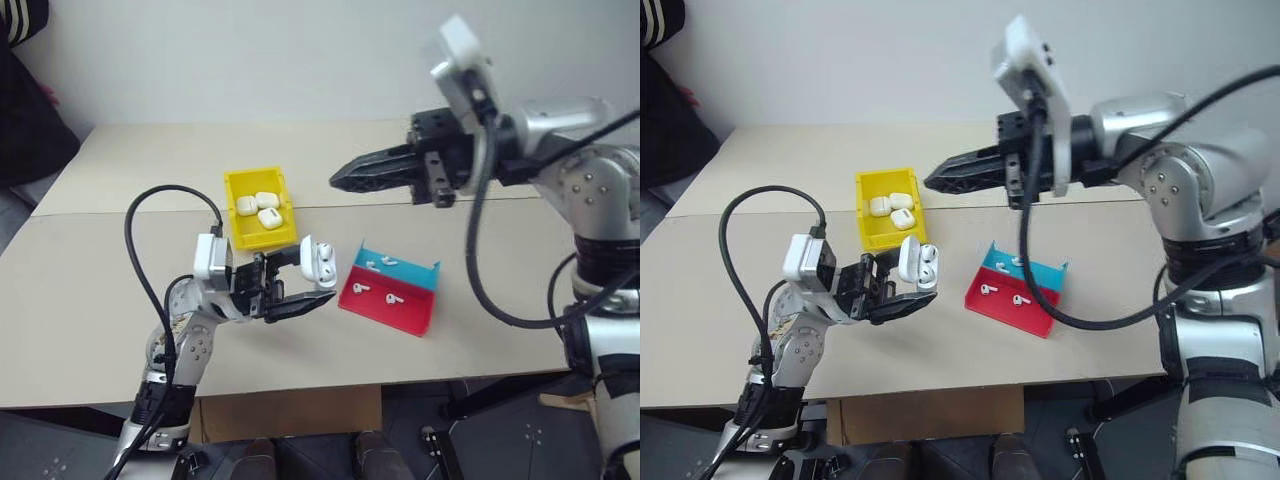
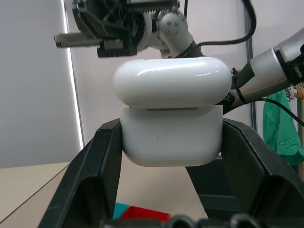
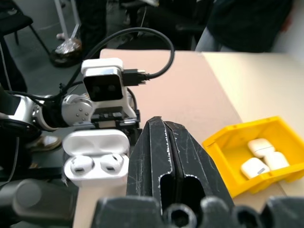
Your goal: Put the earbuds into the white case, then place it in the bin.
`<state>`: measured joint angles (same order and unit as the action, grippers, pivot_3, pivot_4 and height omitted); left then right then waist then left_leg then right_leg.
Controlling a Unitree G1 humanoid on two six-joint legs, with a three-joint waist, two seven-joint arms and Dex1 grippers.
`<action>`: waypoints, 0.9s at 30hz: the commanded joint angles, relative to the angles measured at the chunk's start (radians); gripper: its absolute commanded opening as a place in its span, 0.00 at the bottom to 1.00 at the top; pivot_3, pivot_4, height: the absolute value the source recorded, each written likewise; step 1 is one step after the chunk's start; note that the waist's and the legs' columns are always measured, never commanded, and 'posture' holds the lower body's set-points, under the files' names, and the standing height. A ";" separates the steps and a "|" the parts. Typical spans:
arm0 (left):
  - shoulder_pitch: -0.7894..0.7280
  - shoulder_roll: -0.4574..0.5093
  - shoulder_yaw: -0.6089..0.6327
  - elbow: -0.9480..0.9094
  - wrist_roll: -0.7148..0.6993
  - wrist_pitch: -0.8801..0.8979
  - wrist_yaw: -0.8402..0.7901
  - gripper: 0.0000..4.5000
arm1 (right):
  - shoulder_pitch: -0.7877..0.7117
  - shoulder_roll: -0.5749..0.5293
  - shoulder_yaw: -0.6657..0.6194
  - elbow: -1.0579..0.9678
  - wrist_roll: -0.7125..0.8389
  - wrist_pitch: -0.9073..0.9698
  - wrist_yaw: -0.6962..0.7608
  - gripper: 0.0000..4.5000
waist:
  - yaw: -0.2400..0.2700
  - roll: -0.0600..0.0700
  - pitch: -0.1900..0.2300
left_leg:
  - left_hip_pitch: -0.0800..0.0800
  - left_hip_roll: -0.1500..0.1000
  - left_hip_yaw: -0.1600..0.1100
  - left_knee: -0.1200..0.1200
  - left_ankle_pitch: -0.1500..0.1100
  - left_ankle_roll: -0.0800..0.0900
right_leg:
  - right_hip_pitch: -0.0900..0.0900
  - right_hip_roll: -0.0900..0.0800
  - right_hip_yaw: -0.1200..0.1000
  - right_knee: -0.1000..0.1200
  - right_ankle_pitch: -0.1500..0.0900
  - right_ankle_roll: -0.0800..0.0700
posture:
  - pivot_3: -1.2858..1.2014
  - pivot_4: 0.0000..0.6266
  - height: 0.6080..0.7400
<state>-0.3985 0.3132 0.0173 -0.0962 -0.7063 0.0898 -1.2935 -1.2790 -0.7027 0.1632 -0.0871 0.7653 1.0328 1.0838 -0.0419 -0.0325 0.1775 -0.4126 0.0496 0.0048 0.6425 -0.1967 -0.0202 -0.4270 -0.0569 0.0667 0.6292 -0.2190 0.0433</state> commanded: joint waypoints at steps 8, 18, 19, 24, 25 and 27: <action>-0.038 -0.015 -0.010 0.015 0.033 -0.041 0.008 0.62 | -0.080 0.034 0.087 -0.062 -0.034 0.128 -0.022 0.01 | 0.005 0.000 0.000 | -0.002 0.000 -0.001 0.001 0.000 0.000 | 0.000 0.000 -0.001 0.000 0.002 -0.003 | 0.52 0.24 1.00; -0.066 -0.033 -0.017 0.059 0.063 -0.064 0.013 0.62 | -0.058 0.016 0.133 -0.106 -0.093 0.052 0.077 0.01 | 0.003 0.000 0.000 | -0.002 0.000 -0.001 0.001 0.000 0.000 | -0.001 0.000 -0.002 0.000 0.001 -0.002 | 0.52 0.24 1.00; -0.067 -0.034 -0.017 0.062 0.064 -0.066 0.012 0.62 | -0.056 0.014 0.135 -0.108 -0.096 0.048 0.086 0.01 | 0.003 0.000 0.000 | -0.002 0.000 -0.001 0.001 0.000 0.000 | -0.001 0.000 -0.002 0.000 0.001 -0.002 | 0.52 0.24 1.00; -0.065 -0.041 -0.014 0.053 0.061 -0.068 0.016 0.62 | -0.031 -0.016 0.157 -0.124 -0.137 0.005 0.136 0.01 | 0.003 0.000 0.000 | -0.002 0.000 -0.001 0.001 0.000 0.000 | -0.001 0.000 -0.002 0.000 0.001 -0.002 | 0.52 0.24 1.00; -0.065 -0.041 -0.012 0.052 0.060 -0.067 0.016 0.62 | -0.024 -0.024 0.160 -0.125 -0.145 -0.005 0.145 0.01 | 0.003 0.000 0.000 | -0.002 0.000 -0.001 0.001 0.000 0.000 | -0.001 0.000 -0.002 0.000 0.001 -0.002 | 0.52 0.24 1.00; -0.064 -0.039 -0.007 0.047 0.056 -0.063 0.017 0.62 | -0.012 -0.043 0.166 -0.126 -0.161 -0.024 0.166 0.01 | 0.003 0.000 0.000 | -0.002 0.000 -0.001 0.001 0.000 0.000 | -0.001 0.000 -0.002 0.000 0.001 -0.002 | 0.52 0.24 1.00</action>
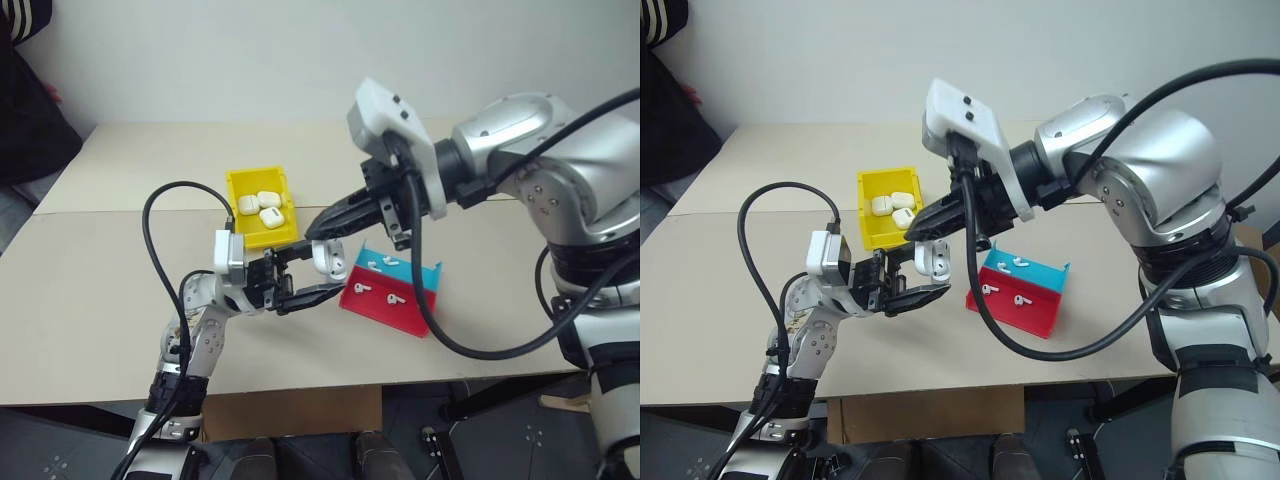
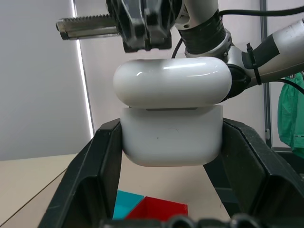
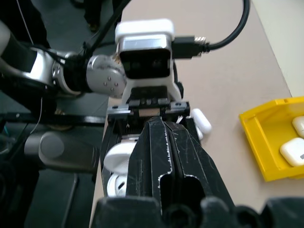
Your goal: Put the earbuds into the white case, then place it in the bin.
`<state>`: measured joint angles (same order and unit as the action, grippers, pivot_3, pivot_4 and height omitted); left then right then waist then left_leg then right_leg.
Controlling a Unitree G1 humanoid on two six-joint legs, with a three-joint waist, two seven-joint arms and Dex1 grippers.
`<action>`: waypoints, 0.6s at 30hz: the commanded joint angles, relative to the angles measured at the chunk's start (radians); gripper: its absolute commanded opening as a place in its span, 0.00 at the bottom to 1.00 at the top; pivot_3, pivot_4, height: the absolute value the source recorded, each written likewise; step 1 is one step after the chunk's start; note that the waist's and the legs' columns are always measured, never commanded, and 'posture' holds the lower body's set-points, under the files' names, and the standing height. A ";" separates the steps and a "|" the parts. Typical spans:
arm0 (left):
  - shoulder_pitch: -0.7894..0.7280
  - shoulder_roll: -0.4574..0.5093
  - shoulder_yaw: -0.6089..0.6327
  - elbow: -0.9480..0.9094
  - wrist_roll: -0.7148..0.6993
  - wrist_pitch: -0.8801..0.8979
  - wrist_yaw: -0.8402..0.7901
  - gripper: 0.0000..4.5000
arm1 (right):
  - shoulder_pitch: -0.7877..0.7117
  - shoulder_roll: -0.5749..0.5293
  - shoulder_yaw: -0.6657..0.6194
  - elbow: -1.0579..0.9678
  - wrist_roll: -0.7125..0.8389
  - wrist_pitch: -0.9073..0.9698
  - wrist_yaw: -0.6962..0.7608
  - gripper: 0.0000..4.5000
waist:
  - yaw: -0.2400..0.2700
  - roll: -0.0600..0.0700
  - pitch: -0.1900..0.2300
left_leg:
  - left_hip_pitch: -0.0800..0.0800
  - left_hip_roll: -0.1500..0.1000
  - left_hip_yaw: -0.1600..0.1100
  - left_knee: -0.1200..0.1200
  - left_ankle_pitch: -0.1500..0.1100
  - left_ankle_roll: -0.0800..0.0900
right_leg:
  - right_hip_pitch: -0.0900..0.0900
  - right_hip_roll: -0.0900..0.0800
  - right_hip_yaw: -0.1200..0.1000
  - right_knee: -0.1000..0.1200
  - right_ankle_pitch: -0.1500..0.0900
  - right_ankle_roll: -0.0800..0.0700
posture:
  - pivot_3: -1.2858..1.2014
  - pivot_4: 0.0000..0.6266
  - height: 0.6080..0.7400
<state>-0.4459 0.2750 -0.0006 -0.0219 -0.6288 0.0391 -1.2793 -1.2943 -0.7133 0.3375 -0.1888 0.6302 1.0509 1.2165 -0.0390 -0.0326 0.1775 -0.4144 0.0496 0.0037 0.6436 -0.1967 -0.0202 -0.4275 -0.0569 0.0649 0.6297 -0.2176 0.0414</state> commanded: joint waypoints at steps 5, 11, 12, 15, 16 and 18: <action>-0.013 0.002 0.018 -0.037 -0.030 -0.011 0.002 0.62 | 0.011 -0.051 0.006 -0.028 -0.056 -0.069 0.060 0.01 | -0.002 0.000 0.000 | 0.000 0.000 0.000 0.000 0.000 0.000 | 0.000 0.000 0.000 0.000 -0.001 0.001 | 0.52 0.24 1.00; -0.015 0.008 0.031 -0.032 -0.042 -0.009 -0.002 0.62 | 0.023 -0.081 0.006 -0.032 -0.076 -0.085 0.088 0.01 | -0.001 0.000 0.000 | 0.000 0.000 0.000 0.000 0.000 0.000 | 0.000 0.000 0.000 0.000 -0.001 0.001 | 0.52 0.24 1.00; -0.015 0.008 0.032 -0.032 -0.042 -0.008 -0.001 0.62 | 0.028 -0.088 0.004 -0.032 -0.081 -0.091 0.094 0.01 | -0.001 0.000 0.000 | 0.000 0.000 0.000 0.000 0.000 0.000 | 0.000 0.000 0.000 0.000 -0.001 0.001 | 0.52 0.24 1.00; -0.014 0.009 0.034 -0.031 -0.042 -0.011 -0.001 0.62 | 0.032 -0.060 0.017 -0.054 -0.091 -0.071 0.058 0.01 | -0.001 0.000 0.000 | 0.001 0.000 0.000 0.000 0.000 0.000 | 0.000 0.000 0.000 0.000 -0.001 0.001 | 0.52 0.24 1.00; -0.013 0.009 0.034 -0.030 -0.042 -0.013 -0.002 0.62 | 0.031 -0.049 0.017 -0.060 -0.093 -0.060 0.042 0.01 | -0.003 0.000 0.000 | 0.000 0.000 0.000 0.000 0.000 0.000 | 0.000 0.000 0.000 0.000 -0.001 0.001 | 0.52 0.24 1.00; -0.011 0.009 0.035 -0.030 -0.041 -0.014 -0.002 0.62 | 0.031 -0.043 -0.005 -0.060 -0.085 -0.050 0.027 0.01 | -0.004 0.000 0.000 | 0.001 0.000 0.000 0.000 0.000 0.000 | 0.000 0.000 0.000 0.000 -0.001 0.001 | 0.52 0.24 1.00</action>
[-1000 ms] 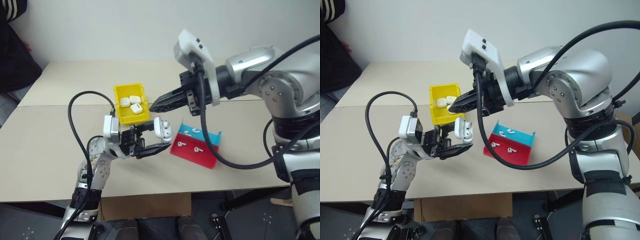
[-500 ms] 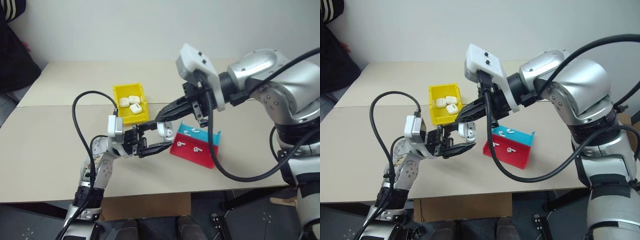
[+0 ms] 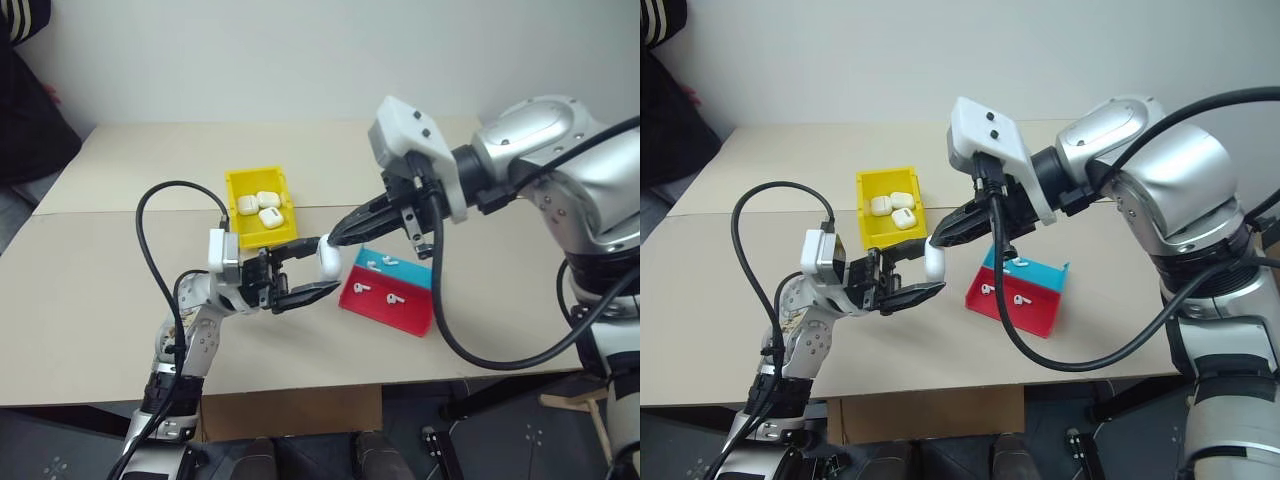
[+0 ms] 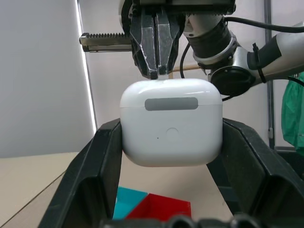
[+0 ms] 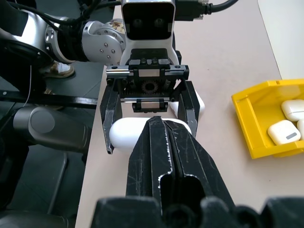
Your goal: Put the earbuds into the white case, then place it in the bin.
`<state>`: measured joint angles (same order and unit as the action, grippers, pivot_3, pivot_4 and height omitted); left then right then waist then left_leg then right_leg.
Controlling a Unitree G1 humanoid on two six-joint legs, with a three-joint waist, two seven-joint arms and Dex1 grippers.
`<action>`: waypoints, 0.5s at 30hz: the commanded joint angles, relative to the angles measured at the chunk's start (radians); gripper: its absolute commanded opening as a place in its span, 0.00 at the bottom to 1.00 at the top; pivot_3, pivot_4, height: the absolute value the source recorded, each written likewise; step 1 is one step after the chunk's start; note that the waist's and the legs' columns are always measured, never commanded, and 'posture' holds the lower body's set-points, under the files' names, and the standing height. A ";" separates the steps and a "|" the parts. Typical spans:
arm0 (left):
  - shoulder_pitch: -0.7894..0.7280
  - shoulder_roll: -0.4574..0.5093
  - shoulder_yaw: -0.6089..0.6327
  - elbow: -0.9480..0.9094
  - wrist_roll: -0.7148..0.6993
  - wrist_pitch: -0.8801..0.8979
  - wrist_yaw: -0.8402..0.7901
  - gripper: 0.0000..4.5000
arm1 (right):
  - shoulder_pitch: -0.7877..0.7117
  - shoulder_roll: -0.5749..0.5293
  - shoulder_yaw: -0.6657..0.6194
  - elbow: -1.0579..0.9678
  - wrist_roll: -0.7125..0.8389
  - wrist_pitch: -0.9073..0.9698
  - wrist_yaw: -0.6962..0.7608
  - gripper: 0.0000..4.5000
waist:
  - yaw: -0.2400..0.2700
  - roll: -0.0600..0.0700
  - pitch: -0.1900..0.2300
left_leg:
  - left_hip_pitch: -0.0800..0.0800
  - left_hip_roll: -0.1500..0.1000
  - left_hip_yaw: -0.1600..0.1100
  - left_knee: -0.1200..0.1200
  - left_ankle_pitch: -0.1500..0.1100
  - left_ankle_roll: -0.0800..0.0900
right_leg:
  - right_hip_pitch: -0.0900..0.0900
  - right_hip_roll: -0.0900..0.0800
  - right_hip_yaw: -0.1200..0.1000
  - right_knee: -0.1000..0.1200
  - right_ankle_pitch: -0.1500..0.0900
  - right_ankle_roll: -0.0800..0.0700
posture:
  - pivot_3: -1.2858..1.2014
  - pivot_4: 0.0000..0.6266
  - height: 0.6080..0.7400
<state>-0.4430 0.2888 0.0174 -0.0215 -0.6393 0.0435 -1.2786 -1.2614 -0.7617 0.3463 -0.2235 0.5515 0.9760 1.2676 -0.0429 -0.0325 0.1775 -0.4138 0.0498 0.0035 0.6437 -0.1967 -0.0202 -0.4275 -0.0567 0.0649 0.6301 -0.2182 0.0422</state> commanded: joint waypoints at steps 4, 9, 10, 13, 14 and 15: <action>-0.011 -0.007 0.017 -0.027 -0.026 -0.020 0.000 0.62 | 0.013 -0.014 -0.091 0.002 0.002 -0.006 -0.034 0.01 | 0.004 0.000 0.000 | 0.000 0.000 0.000 0.000 0.000 0.000 | 0.000 0.000 0.000 0.000 0.000 0.000 | 0.52 0.24 1.00; 0.001 -0.005 0.037 -0.072 -0.018 -0.013 0.077 0.62 | 0.131 -0.022 -0.287 0.036 -0.007 -0.156 -0.123 0.01 | 0.016 0.000 0.000 | 0.000 0.000 0.000 0.001 0.000 0.000 | 0.001 -0.001 -0.001 -0.001 0.000 0.000 | 0.52 0.24 1.00; -0.002 -0.006 0.048 -0.091 -0.010 -0.008 0.125 0.62 | 0.158 -0.011 -0.348 0.034 0.013 -0.160 -0.157 0.01 | 0.019 0.000 0.000 | 0.000 0.000 0.000 0.001 0.000 0.000 | 0.001 -0.001 -0.001 -0.001 0.000 0.000 | 0.52 0.24 1.00; -0.024 0.003 0.069 -0.165 0.054 0.064 0.343 0.62 | 0.245 0.002 -0.472 0.002 0.045 -0.147 -0.250 0.01 | 0.026 0.000 0.000 | -0.001 0.000 0.000 0.000 0.000 0.000 | 0.001 0.000 0.000 -0.001 0.001 -0.001 | 0.52 0.24 1.00; -0.032 0.002 0.075 -0.186 0.073 0.083 0.408 0.62 | 0.274 -0.001 -0.493 -0.019 0.051 -0.141 -0.272 0.01 | 0.026 0.000 0.000 | 0.000 0.000 -0.001 0.000 0.000 0.000 | 0.001 0.000 -0.001 -0.001 0.001 -0.001 | 0.52 0.24 1.00; -0.073 0.003 0.078 -0.197 0.128 0.139 0.527 0.62 | 0.325 0.000 -0.521 -0.048 0.054 -0.137 -0.301 0.01 | 0.027 0.000 0.000 | 0.000 0.000 -0.001 0.000 0.000 0.000 | 0.002 0.000 -0.001 -0.001 0.001 -0.001 | 0.52 0.24 1.00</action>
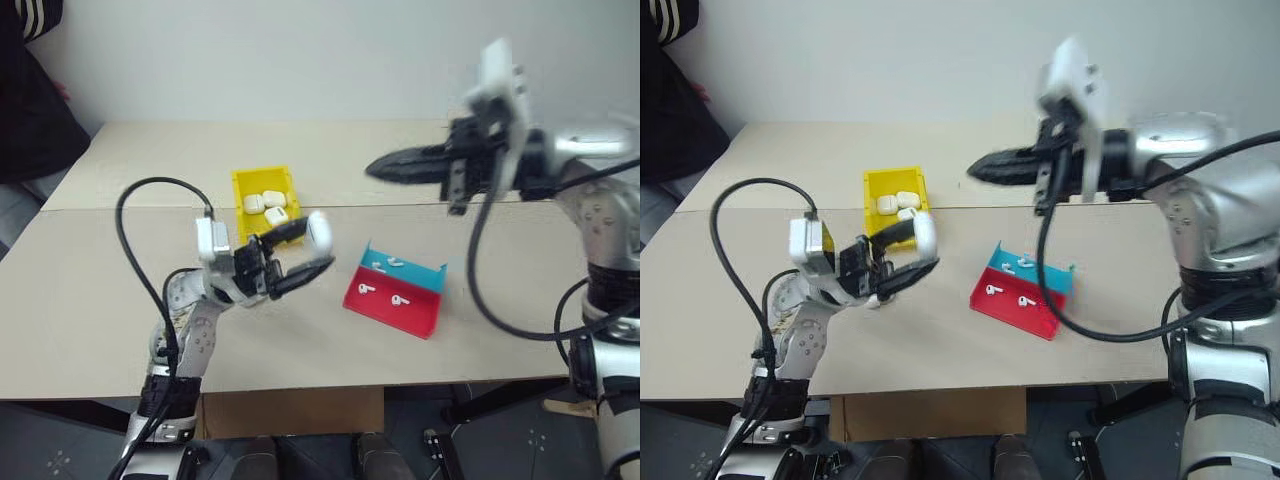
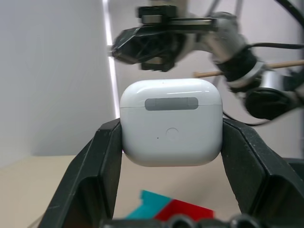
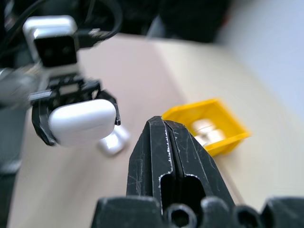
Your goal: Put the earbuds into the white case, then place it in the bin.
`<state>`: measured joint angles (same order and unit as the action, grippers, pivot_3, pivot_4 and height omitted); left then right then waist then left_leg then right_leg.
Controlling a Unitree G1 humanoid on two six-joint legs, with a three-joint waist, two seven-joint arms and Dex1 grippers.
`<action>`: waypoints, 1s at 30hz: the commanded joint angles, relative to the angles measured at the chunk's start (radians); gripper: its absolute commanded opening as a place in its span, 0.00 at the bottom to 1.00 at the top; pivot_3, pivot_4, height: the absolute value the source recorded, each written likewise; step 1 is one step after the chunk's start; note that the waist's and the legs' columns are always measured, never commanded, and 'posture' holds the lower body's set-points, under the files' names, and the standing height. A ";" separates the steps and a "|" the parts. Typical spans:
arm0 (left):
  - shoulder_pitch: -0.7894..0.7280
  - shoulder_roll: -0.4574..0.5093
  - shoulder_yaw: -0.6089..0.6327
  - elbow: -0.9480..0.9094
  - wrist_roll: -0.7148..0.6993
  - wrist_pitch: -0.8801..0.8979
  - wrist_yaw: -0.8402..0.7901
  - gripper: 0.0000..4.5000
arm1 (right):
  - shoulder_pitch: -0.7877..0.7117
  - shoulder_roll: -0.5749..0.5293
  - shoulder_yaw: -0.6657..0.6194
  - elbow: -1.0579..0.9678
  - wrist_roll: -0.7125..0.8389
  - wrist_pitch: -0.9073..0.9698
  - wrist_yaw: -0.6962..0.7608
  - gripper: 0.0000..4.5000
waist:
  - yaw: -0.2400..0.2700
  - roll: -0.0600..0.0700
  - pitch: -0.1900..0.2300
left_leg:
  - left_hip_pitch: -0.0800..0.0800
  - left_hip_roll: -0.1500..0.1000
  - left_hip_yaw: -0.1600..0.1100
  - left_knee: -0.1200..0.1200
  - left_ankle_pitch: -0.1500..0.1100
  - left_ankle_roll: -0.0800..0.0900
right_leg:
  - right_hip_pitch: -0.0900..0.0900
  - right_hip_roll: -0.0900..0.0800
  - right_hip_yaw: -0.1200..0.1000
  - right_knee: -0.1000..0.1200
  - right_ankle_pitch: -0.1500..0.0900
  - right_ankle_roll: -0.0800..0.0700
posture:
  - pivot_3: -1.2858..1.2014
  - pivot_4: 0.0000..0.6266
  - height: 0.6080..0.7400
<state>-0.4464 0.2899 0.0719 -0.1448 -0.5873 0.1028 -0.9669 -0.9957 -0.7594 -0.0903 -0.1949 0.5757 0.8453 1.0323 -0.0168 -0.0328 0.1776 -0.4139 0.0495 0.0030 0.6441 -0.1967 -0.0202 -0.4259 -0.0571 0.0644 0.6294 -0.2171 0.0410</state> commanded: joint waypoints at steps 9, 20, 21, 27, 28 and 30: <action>-0.378 0.053 -0.091 0.153 0.492 0.379 0.732 0.62 | 0.327 0.026 -0.183 -0.228 0.093 0.035 -0.238 0.01 | 0.000 0.000 0.000 | 0.002 -0.002 0.000 0.001 0.001 0.001 | 0.002 0.000 0.001 0.000 -0.002 0.007 | 0.52 0.24 1.00; -0.558 -0.020 -0.092 0.515 0.582 0.499 0.852 0.62 | 0.442 0.002 -0.188 -0.295 0.139 0.072 -0.340 0.01 | 0.001 -0.001 0.000 | -0.001 -0.002 -0.001 0.000 0.001 0.001 | 0.000 -0.001 0.000 -0.001 -0.001 0.006 | 0.52 0.24 1.00; -0.565 -0.016 -0.099 0.536 0.592 0.491 0.847 0.62 | 0.447 0.001 -0.188 -0.301 0.139 0.074 -0.348 0.01 | 0.001 -0.001 0.000 | -0.001 -0.002 -0.001 0.000 0.001 0.001 | 0.000 -0.001 0.000 -0.002 -0.001 0.006 | 0.52 0.24 1.00; -0.588 -0.028 -0.097 0.617 0.605 0.488 0.839 0.89 | 0.457 0.002 -0.190 -0.307 0.147 0.081 -0.376 0.00 | 0.001 -0.001 0.000 | -0.001 -0.002 -0.001 0.000 0.001 0.001 | 0.000 -0.001 0.000 -0.001 -0.001 0.006 | 0.52 0.24 1.00; -0.589 -0.029 -0.097 0.628 0.605 0.484 0.835 0.96 | 0.459 0.002 -0.186 -0.307 0.144 0.079 -0.379 0.00 | 0.002 -0.001 0.000 | -0.001 -0.002 -0.001 0.000 0.001 0.001 | 0.000 -0.001 0.000 -0.001 -0.001 0.006 | 0.52 0.24 1.00; -0.590 -0.032 -0.096 0.640 0.605 0.478 0.831 0.98 | 0.460 0.001 -0.183 -0.305 0.147 0.079 -0.385 0.00 | 0.002 -0.001 0.000 | -0.001 -0.002 -0.001 0.000 0.001 0.001 | 0.000 -0.001 0.000 -0.001 -0.001 0.006 | 0.52 0.24 1.00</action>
<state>-1.0021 0.2581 -0.0253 0.5024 0.0072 0.6102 -0.1358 -0.5344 -0.7418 -0.2496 -0.4707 0.7105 0.9245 0.6593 -0.0151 -0.0337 0.1780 -0.4147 0.0473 0.0020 0.6442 -0.1961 -0.0194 -0.4255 -0.0577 0.0648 0.6283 -0.2183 0.0472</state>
